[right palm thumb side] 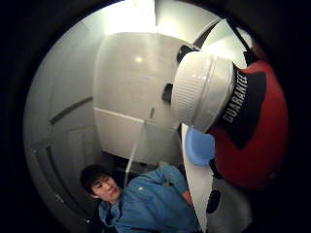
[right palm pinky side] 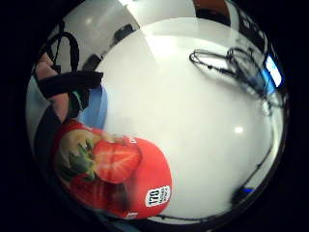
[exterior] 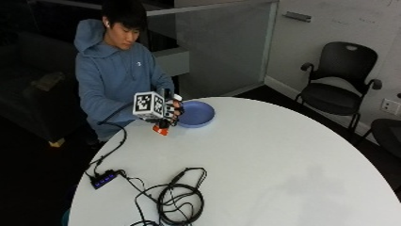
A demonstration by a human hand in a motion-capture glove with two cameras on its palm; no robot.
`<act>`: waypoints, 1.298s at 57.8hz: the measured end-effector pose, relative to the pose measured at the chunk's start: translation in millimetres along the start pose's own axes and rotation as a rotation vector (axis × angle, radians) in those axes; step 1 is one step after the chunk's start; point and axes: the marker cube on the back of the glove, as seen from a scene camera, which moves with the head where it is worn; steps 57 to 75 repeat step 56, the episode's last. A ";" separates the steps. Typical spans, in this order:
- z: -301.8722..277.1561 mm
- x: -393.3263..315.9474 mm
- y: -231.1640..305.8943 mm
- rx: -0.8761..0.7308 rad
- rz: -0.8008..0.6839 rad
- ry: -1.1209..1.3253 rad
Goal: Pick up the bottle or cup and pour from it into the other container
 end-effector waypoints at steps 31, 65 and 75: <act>49.5 -119.4 -59.4 -0.593 -0.075 0.975; 96.9 -133.1 -64.7 -0.746 -0.177 1.202; 96.9 -133.1 -64.7 -0.746 -0.177 1.202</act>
